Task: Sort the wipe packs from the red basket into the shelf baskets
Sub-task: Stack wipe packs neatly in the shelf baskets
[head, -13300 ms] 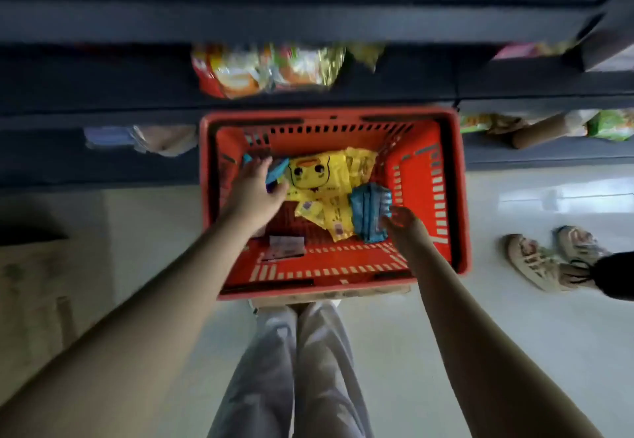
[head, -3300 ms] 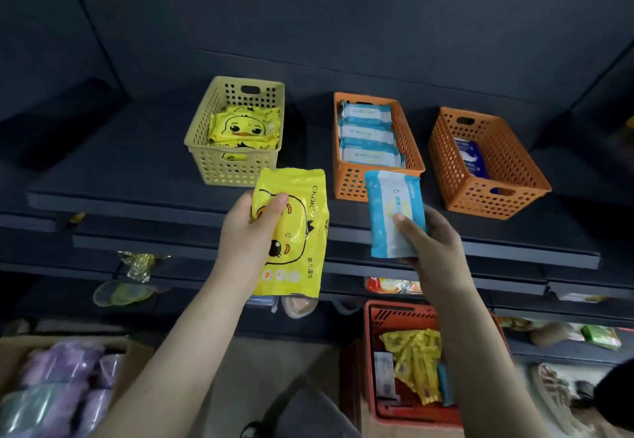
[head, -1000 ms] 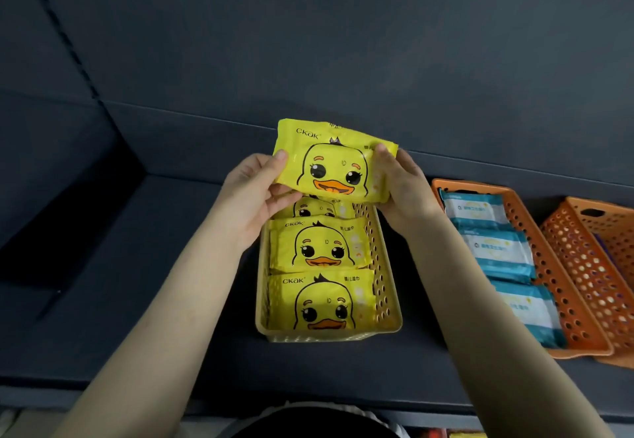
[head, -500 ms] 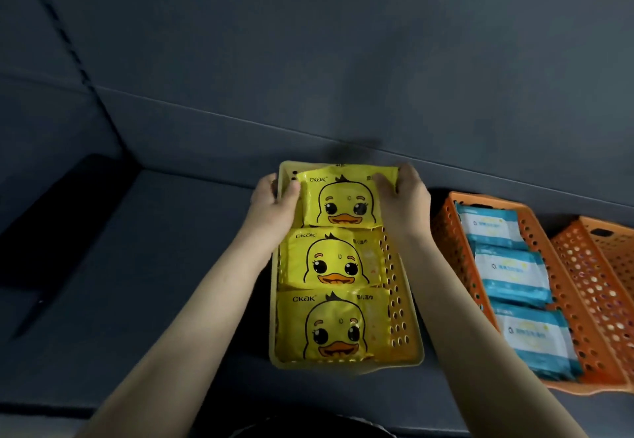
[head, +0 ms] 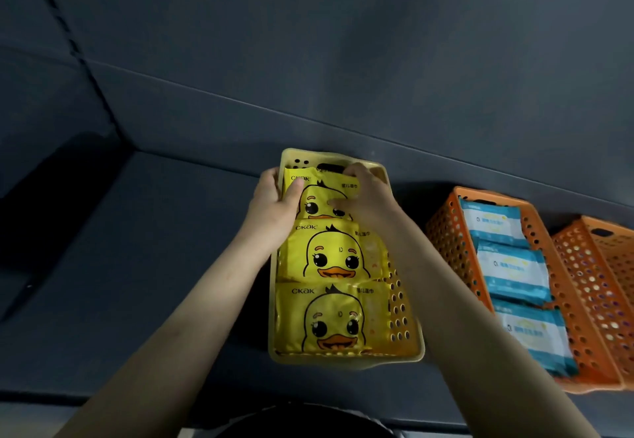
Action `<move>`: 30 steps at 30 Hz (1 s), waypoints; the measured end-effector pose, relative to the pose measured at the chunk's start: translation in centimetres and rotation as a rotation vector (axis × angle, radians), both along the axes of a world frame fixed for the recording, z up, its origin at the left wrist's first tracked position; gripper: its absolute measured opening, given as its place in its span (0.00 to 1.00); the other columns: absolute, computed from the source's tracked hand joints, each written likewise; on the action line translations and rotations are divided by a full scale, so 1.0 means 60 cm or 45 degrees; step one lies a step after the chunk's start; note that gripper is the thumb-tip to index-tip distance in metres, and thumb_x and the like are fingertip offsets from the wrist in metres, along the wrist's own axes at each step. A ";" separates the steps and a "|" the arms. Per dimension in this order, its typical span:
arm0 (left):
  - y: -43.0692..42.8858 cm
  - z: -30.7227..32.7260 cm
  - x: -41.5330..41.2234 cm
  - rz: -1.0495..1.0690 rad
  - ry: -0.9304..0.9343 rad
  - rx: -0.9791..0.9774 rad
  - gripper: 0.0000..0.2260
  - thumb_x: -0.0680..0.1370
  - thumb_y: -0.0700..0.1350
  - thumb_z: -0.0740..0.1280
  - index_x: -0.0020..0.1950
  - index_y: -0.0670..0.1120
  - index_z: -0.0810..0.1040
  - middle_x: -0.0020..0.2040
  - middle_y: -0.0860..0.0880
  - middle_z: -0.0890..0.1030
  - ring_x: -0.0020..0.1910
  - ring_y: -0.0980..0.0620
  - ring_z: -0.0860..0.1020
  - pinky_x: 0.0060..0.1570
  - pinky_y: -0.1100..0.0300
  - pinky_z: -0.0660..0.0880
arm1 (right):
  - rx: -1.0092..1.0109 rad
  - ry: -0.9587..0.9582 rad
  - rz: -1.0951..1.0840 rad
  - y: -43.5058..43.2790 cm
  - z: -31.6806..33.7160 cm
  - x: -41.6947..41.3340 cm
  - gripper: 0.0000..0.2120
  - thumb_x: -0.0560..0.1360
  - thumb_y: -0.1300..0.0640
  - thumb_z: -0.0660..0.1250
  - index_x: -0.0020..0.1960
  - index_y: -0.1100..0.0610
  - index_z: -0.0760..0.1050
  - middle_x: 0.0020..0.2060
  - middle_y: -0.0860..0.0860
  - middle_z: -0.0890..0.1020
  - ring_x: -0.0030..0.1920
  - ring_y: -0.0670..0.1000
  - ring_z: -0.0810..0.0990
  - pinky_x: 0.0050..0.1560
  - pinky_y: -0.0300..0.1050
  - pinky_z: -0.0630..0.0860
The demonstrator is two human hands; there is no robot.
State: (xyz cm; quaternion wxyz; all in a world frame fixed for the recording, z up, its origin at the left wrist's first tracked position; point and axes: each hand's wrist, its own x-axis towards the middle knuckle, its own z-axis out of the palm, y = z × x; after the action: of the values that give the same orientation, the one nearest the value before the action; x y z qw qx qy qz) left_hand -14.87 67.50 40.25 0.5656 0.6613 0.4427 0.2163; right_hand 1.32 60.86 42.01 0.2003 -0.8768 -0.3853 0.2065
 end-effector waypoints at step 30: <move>0.001 0.019 0.001 -0.071 0.109 0.037 0.18 0.82 0.58 0.57 0.66 0.49 0.68 0.56 0.54 0.72 0.52 0.55 0.73 0.49 0.60 0.67 | 0.135 0.041 0.251 -0.064 0.029 -0.021 0.33 0.73 0.48 0.73 0.74 0.47 0.64 0.71 0.48 0.70 0.69 0.50 0.69 0.61 0.40 0.64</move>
State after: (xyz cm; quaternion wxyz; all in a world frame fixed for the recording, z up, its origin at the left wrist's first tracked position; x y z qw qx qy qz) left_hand -14.81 67.53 41.38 0.5422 0.6902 0.4449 0.1784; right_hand 0.03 56.99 43.76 0.2314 -0.8194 -0.4766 0.2186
